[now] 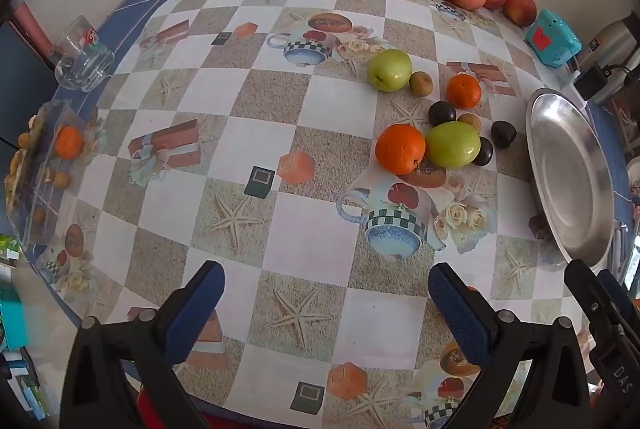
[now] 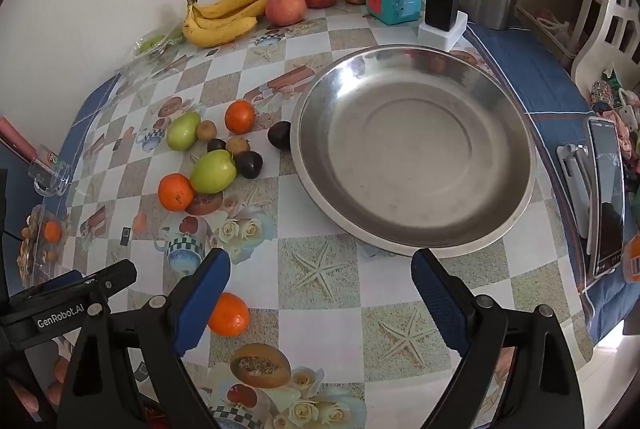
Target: Organize fruits
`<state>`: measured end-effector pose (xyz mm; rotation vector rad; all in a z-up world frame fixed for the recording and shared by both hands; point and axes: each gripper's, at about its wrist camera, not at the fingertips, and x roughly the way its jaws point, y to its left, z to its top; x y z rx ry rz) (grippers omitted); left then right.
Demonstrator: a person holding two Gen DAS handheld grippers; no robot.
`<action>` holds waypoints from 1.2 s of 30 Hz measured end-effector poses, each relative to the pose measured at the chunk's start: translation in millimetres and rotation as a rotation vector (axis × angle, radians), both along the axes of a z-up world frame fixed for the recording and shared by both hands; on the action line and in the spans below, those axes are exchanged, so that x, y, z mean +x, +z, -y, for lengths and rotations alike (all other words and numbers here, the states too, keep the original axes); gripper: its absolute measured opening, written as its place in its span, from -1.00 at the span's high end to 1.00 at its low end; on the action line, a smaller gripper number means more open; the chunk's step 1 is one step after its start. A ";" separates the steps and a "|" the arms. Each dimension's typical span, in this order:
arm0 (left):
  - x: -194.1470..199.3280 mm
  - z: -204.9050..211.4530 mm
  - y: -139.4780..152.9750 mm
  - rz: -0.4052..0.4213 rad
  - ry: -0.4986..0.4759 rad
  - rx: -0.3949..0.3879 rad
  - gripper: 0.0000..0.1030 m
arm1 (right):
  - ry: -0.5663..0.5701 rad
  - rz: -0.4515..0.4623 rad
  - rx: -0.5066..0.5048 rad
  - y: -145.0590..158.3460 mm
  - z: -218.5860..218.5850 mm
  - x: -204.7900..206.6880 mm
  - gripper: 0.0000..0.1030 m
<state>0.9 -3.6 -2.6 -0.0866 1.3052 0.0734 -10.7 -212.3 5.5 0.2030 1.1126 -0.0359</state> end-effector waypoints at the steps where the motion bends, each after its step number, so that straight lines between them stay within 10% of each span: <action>1: -0.7 0.2 0.8 0.001 0.000 -0.001 -1.00 | 0.000 0.000 0.000 -0.1 -0.2 0.1 -0.79; 36: -3.0 -2.1 1.7 -0.016 0.004 -0.001 -1.00 | 0.024 0.006 -0.039 -4.6 -5.3 1.0 -0.79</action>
